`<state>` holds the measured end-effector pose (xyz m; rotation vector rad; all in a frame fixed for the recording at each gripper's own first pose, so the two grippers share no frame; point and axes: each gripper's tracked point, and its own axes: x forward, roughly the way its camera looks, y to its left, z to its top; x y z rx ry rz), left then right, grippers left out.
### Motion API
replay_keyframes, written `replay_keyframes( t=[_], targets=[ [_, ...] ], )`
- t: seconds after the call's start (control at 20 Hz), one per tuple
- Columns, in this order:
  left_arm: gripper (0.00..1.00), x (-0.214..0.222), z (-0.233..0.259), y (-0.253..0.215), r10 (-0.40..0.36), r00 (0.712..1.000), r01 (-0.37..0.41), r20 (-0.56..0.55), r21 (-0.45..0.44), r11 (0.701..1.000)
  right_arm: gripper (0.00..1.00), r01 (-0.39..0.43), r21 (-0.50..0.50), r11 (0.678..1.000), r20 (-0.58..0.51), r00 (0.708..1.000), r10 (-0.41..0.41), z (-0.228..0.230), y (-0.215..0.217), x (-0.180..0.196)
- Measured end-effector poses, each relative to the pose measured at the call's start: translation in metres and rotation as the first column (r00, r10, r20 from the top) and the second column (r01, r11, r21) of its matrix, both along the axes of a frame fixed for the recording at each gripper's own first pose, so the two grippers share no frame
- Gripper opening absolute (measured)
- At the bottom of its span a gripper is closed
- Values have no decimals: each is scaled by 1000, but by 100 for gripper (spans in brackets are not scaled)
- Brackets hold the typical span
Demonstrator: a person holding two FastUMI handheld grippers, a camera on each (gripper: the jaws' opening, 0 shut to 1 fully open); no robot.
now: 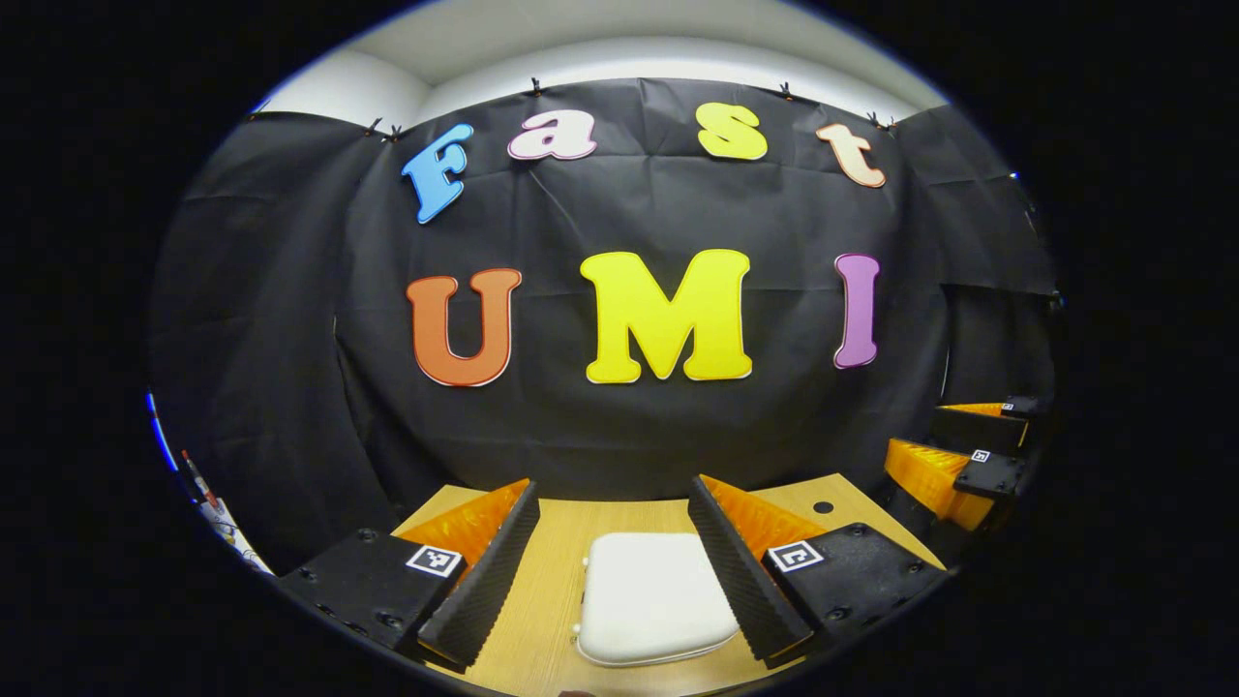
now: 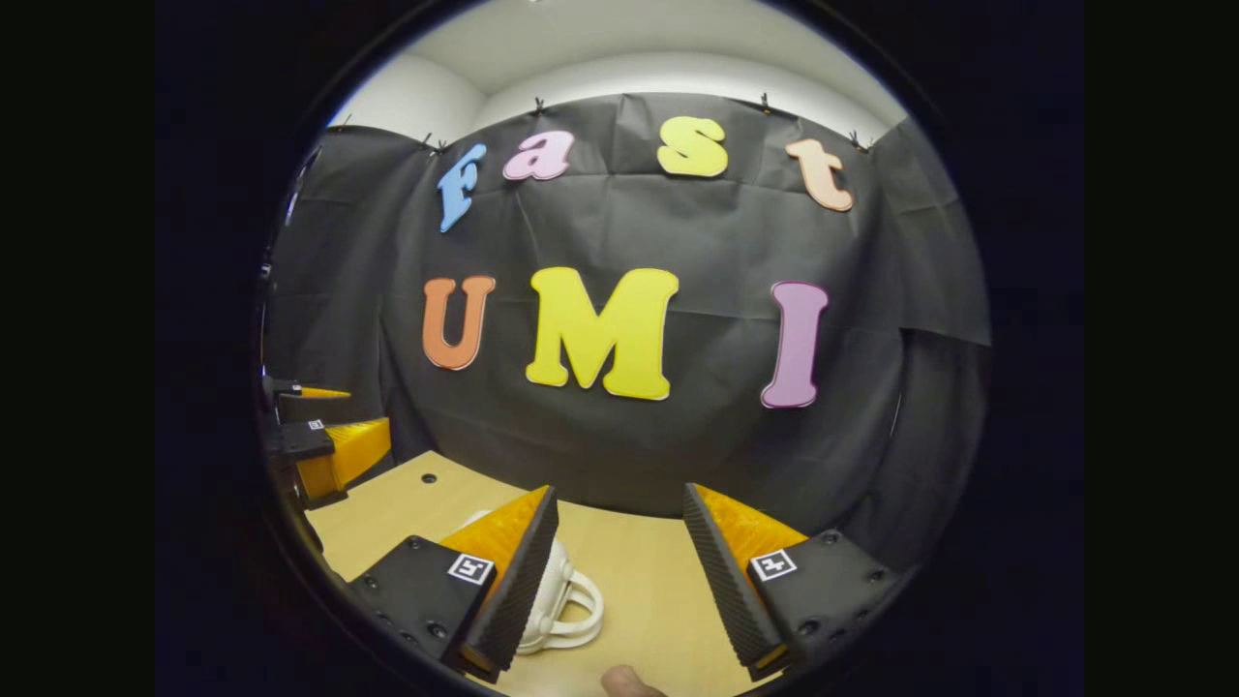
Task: First open the suitcase, pack the skin care products into it, and then close the suitcase.
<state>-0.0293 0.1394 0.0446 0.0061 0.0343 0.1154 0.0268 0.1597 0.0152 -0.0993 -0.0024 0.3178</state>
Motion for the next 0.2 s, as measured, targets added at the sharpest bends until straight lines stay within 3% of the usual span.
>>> replay_keyframes(
  t=[0.2],
  targets=[
    [99,6,-1,11,-17,1000,17,18,-16,1000,78,22,2,1000,-8,1000,-22,-4,11,1]
  ],
)
